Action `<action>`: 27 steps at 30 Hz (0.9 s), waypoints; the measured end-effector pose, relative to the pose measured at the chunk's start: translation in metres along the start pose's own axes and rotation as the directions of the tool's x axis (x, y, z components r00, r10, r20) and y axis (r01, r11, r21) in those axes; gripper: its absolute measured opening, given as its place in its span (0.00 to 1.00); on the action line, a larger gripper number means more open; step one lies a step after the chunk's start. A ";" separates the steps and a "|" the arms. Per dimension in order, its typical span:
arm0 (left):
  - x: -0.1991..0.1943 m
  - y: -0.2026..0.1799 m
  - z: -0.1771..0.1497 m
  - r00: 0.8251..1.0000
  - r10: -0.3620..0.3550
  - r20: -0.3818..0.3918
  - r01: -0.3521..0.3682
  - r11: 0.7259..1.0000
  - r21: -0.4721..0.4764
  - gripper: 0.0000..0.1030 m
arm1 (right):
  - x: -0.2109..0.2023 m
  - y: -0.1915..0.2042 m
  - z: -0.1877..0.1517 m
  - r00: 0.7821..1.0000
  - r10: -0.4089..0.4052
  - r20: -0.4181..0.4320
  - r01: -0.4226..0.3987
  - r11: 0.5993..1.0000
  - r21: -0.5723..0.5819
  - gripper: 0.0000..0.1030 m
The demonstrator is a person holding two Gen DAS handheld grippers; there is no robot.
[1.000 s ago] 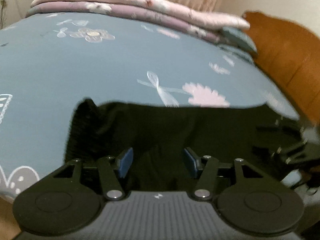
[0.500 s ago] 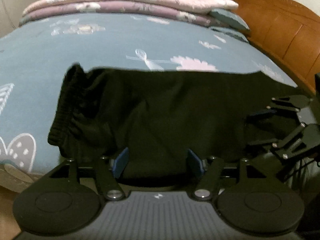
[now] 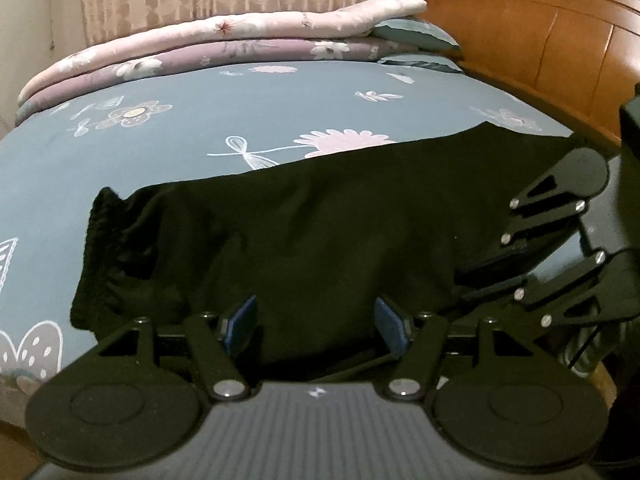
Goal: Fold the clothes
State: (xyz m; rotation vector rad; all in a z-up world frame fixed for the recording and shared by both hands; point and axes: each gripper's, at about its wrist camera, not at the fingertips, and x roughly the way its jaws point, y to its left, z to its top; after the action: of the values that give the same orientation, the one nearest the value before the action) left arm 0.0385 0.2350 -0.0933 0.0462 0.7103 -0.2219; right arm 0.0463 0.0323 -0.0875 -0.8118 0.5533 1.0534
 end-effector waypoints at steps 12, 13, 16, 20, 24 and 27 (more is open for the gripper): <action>0.004 0.006 0.003 1.000 -0.026 0.008 0.026 0.999 -0.046 0.64 | 0.009 0.014 0.005 0.999 -0.031 -0.004 0.031 0.989 -0.142 0.11; 0.004 0.007 0.003 1.000 -0.023 0.008 0.024 0.999 -0.046 0.64 | 0.007 0.013 0.007 1.000 -0.030 0.000 0.030 0.991 -0.130 0.09; 0.002 0.009 0.004 0.999 -0.033 0.015 0.034 0.998 -0.052 0.64 | -0.001 0.003 0.013 1.000 0.004 0.001 -0.004 0.998 -0.069 0.03; 0.007 0.012 0.008 0.999 -0.038 0.008 0.038 0.997 -0.061 0.64 | 0.001 -0.004 0.015 0.998 0.065 -0.020 -0.066 0.998 -0.010 0.03; 0.023 0.017 0.007 0.999 -0.039 -0.024 0.036 0.995 -0.096 0.65 | 0.004 0.000 0.012 0.992 0.116 -0.042 -0.116 0.993 0.005 0.01; 0.032 0.019 0.000 0.998 -0.036 -0.056 0.030 0.995 -0.097 0.64 | 0.004 0.003 0.011 0.992 0.120 -0.050 -0.119 0.993 0.012 0.02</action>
State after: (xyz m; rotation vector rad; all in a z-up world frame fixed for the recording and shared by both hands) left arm 0.0659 0.2477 -0.1146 -0.0514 0.7787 -0.2181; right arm 0.0458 0.0442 -0.0848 -0.8068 0.6558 1.1414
